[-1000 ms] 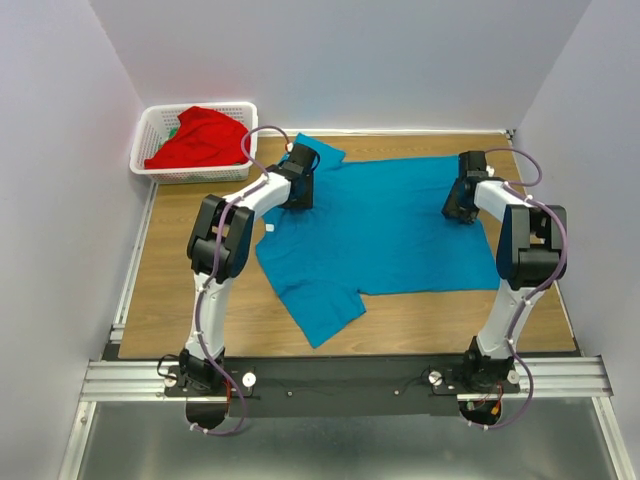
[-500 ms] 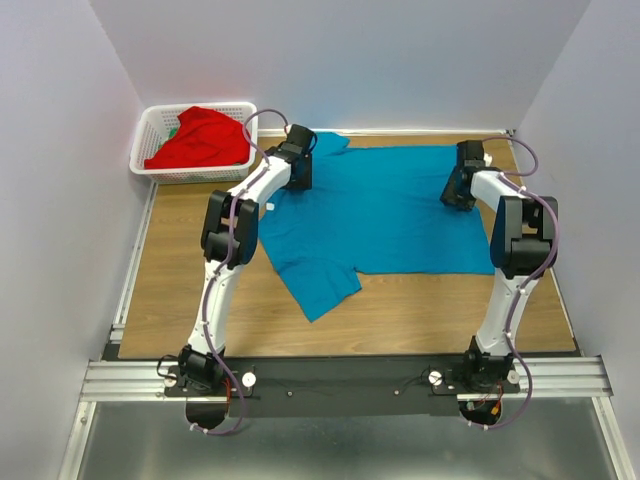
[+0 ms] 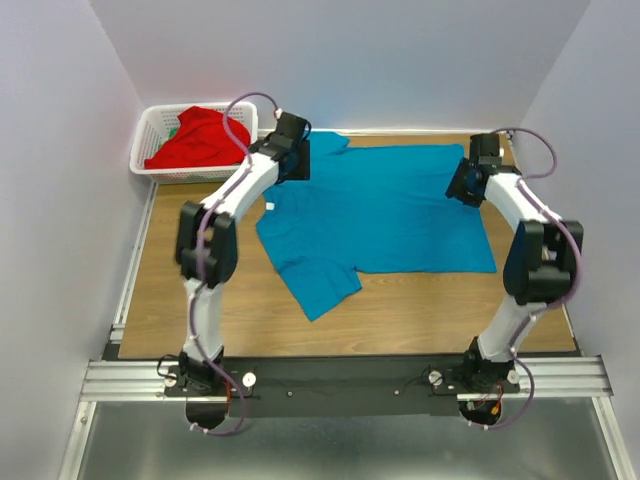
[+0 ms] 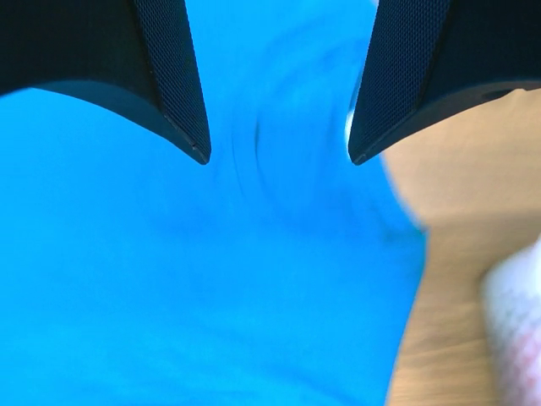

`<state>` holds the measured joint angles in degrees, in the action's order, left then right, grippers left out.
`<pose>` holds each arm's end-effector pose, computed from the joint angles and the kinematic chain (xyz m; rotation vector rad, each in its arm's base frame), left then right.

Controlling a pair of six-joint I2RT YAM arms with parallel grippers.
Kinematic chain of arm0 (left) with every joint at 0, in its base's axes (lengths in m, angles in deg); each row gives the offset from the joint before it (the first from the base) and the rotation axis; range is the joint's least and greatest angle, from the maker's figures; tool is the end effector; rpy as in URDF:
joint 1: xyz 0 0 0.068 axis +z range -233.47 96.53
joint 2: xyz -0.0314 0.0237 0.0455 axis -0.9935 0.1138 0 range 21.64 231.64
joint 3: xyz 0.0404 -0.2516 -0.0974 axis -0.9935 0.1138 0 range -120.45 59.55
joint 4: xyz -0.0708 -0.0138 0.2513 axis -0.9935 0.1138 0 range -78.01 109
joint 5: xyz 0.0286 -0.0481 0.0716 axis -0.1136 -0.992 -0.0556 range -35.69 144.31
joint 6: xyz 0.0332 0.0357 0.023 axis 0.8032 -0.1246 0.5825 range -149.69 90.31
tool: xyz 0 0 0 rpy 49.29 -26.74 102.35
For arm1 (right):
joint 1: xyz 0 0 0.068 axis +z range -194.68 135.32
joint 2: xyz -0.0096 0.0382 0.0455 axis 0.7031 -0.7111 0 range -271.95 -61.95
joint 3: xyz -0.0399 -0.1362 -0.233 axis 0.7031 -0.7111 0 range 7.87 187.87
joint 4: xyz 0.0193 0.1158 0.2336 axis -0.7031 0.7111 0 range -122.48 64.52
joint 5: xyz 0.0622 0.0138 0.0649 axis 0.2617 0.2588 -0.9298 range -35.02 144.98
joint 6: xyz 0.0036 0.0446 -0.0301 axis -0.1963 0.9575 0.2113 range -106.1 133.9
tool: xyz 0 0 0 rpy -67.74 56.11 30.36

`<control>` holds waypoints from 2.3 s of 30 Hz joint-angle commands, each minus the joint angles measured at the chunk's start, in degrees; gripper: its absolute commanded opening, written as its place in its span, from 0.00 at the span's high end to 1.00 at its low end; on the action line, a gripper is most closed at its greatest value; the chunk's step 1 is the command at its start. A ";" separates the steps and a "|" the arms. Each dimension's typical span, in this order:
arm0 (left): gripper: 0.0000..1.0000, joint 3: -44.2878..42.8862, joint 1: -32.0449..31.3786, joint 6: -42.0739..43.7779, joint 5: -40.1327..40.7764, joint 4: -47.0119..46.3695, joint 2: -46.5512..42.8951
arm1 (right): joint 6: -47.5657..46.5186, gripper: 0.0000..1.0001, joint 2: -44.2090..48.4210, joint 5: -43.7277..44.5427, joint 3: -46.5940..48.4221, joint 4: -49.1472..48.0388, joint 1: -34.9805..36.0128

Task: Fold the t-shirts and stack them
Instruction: Flatten the tshirt out, then fold the tshirt

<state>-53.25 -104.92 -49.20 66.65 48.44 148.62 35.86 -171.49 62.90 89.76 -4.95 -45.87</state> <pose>0.4681 -0.1758 0.2385 -0.0526 2.4270 -0.0581 0.4154 -0.0136 0.2120 0.5592 2.4577 -0.0292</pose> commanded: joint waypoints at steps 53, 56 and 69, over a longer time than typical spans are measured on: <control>0.54 60.15 -6.67 -21.71 -1.18 -8.50 -37.24 | -0.68 0.46 41.77 -13.55 -31.09 8.68 0.05; 0.54 59.53 -6.76 -21.54 -0.83 -8.76 -36.01 | -0.77 0.46 41.69 -13.46 -31.61 8.68 0.05; 0.57 58.74 -6.67 -20.48 -1.00 -8.85 -30.21 | -0.95 0.46 41.51 -13.29 -32.23 8.59 0.05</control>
<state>5.33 -111.35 -69.97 65.03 38.26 115.99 35.84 -129.68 50.55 58.26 3.20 -45.85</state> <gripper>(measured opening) 0.443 0.542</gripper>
